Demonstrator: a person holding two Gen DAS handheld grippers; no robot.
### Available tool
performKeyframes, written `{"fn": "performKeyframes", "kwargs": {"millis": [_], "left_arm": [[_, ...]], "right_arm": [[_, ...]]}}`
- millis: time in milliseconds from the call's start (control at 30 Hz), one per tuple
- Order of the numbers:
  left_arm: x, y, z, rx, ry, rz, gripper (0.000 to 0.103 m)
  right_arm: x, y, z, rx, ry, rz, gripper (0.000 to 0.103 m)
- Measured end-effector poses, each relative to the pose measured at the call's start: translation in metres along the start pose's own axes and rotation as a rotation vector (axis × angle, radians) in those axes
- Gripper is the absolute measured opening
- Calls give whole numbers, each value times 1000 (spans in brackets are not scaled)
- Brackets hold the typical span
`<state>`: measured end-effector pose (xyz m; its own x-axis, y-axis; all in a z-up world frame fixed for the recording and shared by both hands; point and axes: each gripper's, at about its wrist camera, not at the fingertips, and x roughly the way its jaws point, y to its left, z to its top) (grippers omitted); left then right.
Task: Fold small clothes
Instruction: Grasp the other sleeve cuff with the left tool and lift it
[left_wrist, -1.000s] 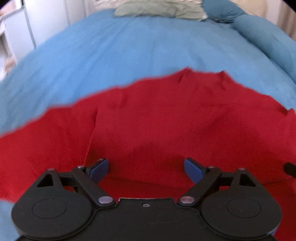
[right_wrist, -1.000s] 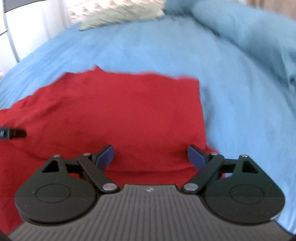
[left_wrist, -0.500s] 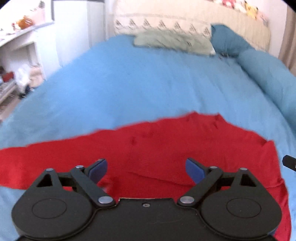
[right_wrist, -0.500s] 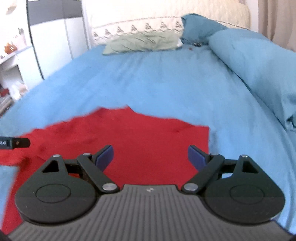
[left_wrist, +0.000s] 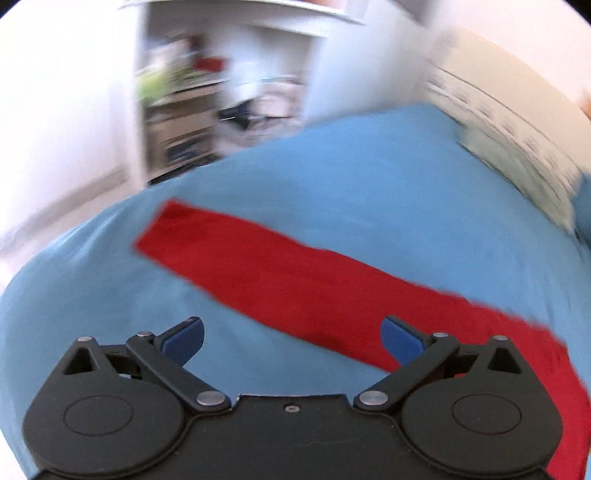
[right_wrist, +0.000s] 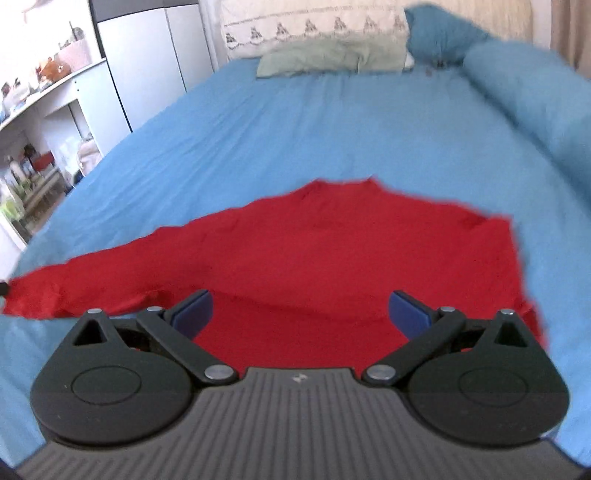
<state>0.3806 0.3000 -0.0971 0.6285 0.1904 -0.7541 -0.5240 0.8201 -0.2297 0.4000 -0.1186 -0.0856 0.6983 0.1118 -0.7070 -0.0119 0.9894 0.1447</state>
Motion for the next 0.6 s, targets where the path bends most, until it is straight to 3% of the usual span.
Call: {"fn": "performKeyframes", "kwargs": {"millis": [133,233,300,533,600], "left_arm": [[38,65,20,-192,8,0,93],[68,90,33,-250,47,-10,74],[83,96,37,-259,67,-32,63],[99,96,44,-195,44,-23,62],[107,96,47,-184,33,-13,57]], "right_arm": [[16,29,-19,53,46,21,103],[26,51,-31,43,56,11,103],[32,64,-35,32,55,-8,103],[46,90,-39,30,65,-34,103],[48,92,-38,28,60,-34,103]]}}
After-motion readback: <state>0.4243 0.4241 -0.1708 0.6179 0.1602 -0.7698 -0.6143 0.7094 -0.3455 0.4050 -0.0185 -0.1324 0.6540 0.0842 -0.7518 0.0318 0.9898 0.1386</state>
